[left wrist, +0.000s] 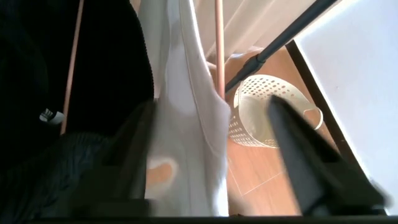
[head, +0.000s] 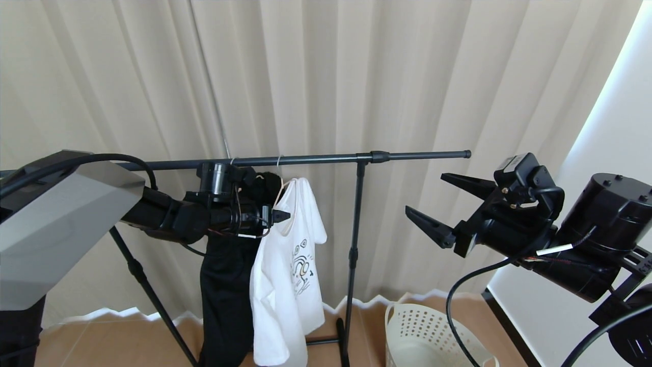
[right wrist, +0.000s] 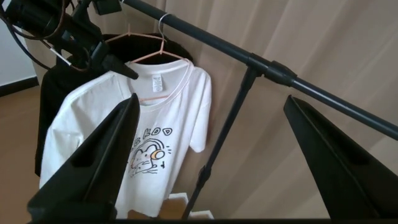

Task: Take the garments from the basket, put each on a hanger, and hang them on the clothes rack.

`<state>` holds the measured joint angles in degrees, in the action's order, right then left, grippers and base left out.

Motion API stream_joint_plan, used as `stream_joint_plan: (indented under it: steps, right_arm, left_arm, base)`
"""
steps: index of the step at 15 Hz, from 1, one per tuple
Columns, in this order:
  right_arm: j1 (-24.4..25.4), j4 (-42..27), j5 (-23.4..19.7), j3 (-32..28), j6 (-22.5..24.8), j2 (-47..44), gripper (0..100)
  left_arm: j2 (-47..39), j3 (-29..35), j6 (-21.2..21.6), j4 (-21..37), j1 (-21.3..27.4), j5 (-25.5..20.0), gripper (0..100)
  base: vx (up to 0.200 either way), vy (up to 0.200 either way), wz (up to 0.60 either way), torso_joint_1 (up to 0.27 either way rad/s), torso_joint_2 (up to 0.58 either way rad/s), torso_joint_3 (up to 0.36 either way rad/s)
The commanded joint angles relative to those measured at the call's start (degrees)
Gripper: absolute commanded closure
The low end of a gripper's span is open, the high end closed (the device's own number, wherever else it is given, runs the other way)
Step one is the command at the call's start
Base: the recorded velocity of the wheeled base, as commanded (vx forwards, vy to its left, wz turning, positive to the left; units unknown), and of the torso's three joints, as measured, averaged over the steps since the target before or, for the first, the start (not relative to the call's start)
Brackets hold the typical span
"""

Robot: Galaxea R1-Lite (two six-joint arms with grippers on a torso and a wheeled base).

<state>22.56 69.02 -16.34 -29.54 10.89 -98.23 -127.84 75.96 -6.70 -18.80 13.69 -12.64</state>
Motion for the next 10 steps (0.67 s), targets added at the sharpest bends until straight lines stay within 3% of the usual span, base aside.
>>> stream_joint_plan:
  steps: [1,5,7,8,10]
  right_arm:
    - [-0.1,0.1,0.0,-0.1,0.0,0.1,0]
    - [-0.2,0.0,0.0,0.8,-0.1,3.5,0]
    - [-0.5,-3.9,6.4,0.7,-0.3,9.8,0]
    - [-1.0,-11.1,10.2,-0.2,-0.9,14.5,0]
    - [-0.6,-24.7,13.3,1.8,-4.6,23.0,0]
  left_arm:
    - [4.3,-2.7,0.0,0.0,0.0,0.0,0]
    - [18.9,-13.8,0.0,-0.1,-0.1,-0.3,0]
    - [31.6,-23.8,0.5,-0.1,-0.6,-0.5,0]
    - [40.2,-29.9,1.0,-0.1,-0.6,-0.6,0]
    - [52.0,-38.7,3.8,0.0,-0.6,-0.6,0]
  base:
    - [0.000,0.000,0.00,0.000,0.00,0.000]
    - [0.000,0.000,0.00,0.000,0.00,0.000]
    - [0.000,0.000,0.00,0.000,0.00,0.000]
    - [0.000,0.000,0.00,0.000,0.00,0.000]
    - [0.000,0.000,0.00,0.000,0.00,0.000]
